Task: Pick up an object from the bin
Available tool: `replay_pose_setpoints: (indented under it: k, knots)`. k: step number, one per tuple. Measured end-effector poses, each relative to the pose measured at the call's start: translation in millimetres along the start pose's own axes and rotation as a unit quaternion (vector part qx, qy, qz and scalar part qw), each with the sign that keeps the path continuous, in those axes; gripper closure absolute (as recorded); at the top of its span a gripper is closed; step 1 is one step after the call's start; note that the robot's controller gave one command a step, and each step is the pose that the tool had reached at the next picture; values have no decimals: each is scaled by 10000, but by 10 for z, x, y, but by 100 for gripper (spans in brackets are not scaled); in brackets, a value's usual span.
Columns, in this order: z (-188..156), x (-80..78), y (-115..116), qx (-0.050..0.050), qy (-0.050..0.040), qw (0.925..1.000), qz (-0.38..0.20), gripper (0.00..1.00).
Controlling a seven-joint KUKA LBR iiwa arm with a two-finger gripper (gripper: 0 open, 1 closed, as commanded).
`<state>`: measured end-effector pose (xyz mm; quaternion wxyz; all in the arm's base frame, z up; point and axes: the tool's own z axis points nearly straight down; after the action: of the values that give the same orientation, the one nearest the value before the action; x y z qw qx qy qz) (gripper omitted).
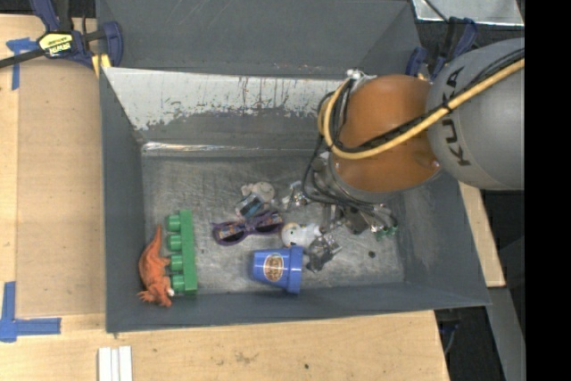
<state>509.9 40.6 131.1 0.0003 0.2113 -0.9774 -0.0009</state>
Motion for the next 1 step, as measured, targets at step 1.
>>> replay_pose_setpoints:
  k: [1]
  knots:
    - [8,130,288,9,-5,9998,-213,0]
